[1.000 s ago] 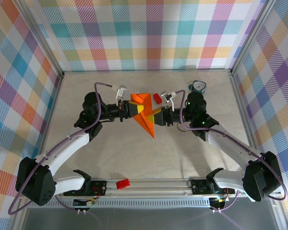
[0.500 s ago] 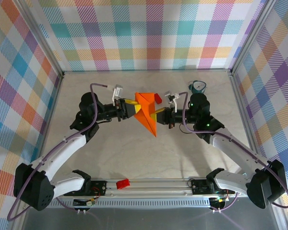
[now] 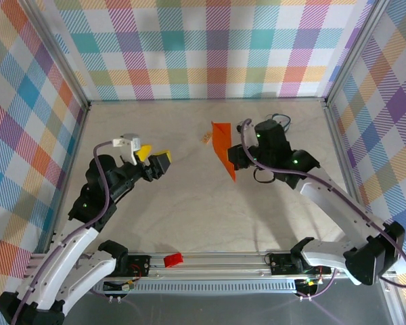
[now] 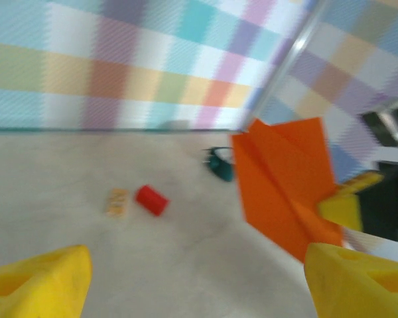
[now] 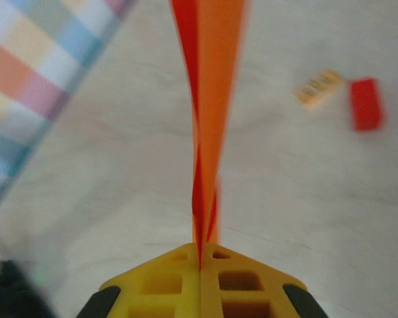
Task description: Fold a paper plane with a square sheet of paper (fold left side to right side)
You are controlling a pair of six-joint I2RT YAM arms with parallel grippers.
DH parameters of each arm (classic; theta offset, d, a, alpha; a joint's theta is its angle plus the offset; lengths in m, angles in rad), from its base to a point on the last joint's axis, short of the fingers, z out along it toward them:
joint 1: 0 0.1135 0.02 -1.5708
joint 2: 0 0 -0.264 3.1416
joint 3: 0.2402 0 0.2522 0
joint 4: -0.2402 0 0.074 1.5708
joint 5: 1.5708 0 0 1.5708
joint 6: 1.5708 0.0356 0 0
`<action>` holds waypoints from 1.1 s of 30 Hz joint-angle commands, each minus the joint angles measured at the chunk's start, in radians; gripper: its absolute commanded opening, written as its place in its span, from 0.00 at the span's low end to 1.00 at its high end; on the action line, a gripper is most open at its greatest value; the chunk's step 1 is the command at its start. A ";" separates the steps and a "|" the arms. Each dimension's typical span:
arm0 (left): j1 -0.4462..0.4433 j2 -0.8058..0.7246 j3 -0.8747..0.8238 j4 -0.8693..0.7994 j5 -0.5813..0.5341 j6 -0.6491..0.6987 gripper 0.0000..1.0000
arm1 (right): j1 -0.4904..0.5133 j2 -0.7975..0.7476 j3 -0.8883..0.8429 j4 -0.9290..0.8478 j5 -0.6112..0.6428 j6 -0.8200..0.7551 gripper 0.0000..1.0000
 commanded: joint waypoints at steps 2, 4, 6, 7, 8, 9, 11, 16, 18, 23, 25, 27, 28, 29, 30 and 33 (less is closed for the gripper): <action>0.010 -0.071 -0.025 -0.150 -0.291 0.025 0.85 | 0.097 0.129 0.148 -0.335 0.449 0.019 0.00; 0.010 -0.093 -0.022 -0.193 -0.347 0.022 0.86 | 0.133 0.204 0.221 -0.447 0.568 0.053 0.00; 0.010 -0.113 -0.021 -0.226 -0.394 0.017 0.86 | 0.160 0.283 0.294 -0.541 0.662 0.085 0.00; 0.010 -0.121 -0.020 -0.231 -0.405 0.017 0.87 | 0.168 0.311 0.318 -0.574 0.688 0.098 0.00; 0.010 -0.130 -0.020 -0.235 -0.414 0.017 0.87 | 0.180 0.349 0.346 -0.605 0.711 0.109 0.00; 0.010 -0.138 -0.021 -0.239 -0.424 0.015 0.87 | 0.190 0.383 0.372 -0.634 0.732 0.120 0.00; 0.010 -0.147 -0.017 -0.249 -0.448 0.012 0.88 | 0.210 0.451 0.417 -0.686 0.755 0.141 0.00; 0.010 -0.154 -0.004 -0.287 -0.506 0.009 0.89 | 0.250 0.639 0.529 -0.816 0.829 0.193 0.00; 0.010 -0.154 -0.003 -0.293 -0.513 0.007 0.89 | 0.263 0.702 0.565 -0.844 0.830 0.210 0.00; 0.010 -0.153 -0.008 -0.291 -0.515 0.004 0.90 | 0.290 0.842 0.632 -0.846 0.776 0.207 0.00; 0.010 -0.153 -0.008 -0.291 -0.519 0.005 0.91 | 0.295 0.889 0.655 -0.841 0.731 0.198 0.00; 0.010 -0.154 -0.009 -0.293 -0.522 0.006 0.91 | 0.301 0.928 0.677 -0.842 0.701 0.194 0.00; 0.010 -0.153 -0.009 -0.294 -0.522 0.007 0.91 | 0.303 0.947 0.689 -0.843 0.682 0.191 0.01; 0.010 -0.153 -0.009 -0.295 -0.524 0.007 0.91 | 0.305 0.963 0.697 -0.841 0.665 0.190 0.01; 0.010 -0.153 -0.010 -0.293 -0.524 0.007 0.91 | 0.305 0.974 0.703 -0.838 0.647 0.187 0.02; 0.010 -0.149 -0.011 -0.292 -0.523 0.006 0.92 | 0.307 0.996 0.709 -0.810 0.572 0.175 0.04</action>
